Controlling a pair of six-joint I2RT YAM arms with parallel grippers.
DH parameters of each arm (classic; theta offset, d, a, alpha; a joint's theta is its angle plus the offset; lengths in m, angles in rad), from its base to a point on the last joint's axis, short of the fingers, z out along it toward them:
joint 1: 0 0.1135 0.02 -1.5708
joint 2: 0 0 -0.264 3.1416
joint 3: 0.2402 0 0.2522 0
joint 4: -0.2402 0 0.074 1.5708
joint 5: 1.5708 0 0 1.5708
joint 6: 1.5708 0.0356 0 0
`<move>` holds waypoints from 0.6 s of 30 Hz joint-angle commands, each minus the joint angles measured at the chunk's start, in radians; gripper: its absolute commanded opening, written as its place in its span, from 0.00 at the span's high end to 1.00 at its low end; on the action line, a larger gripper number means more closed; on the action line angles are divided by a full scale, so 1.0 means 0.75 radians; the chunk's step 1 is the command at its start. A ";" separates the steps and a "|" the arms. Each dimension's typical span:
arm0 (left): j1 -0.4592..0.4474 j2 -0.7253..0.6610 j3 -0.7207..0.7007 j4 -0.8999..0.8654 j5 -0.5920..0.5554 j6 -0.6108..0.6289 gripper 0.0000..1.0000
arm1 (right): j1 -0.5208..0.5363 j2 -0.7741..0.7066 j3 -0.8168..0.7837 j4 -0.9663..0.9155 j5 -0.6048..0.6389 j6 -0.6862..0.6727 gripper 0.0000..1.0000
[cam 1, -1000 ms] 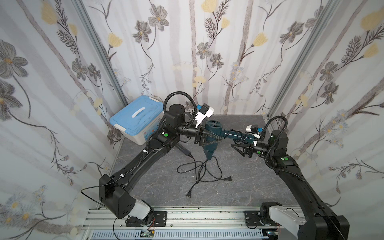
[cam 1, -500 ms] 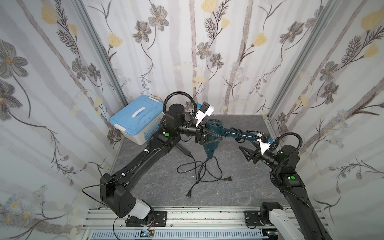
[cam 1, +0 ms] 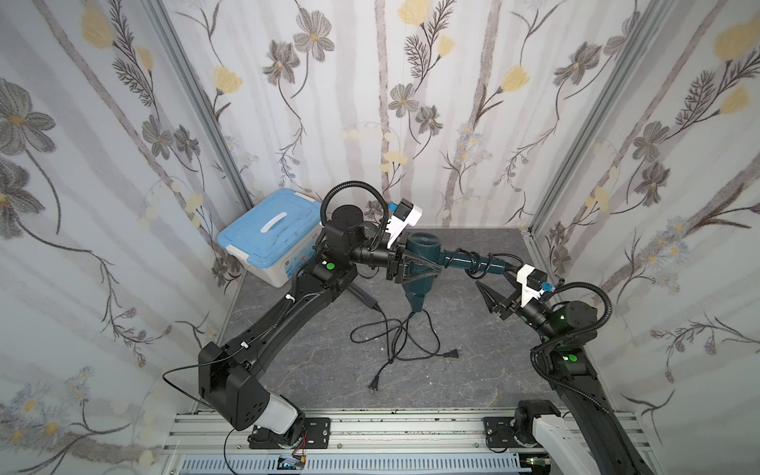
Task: Wrap the cord around the hair dryer
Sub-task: Wrap the power cord around the hair dryer.
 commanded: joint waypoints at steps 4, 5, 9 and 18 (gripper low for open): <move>-0.001 -0.012 0.003 0.105 0.025 -0.013 1.00 | 0.019 0.092 0.037 0.228 -0.110 0.091 0.28; -0.001 -0.012 0.003 0.105 0.027 -0.013 1.00 | 0.020 0.110 0.041 0.252 -0.131 0.104 0.28; 0.001 -0.010 0.003 0.094 0.031 -0.002 1.00 | 0.019 0.185 0.061 0.330 -0.202 0.162 0.27; 0.148 -0.034 0.040 -0.145 0.068 0.163 1.00 | -0.022 0.362 0.215 0.276 -0.364 0.192 0.25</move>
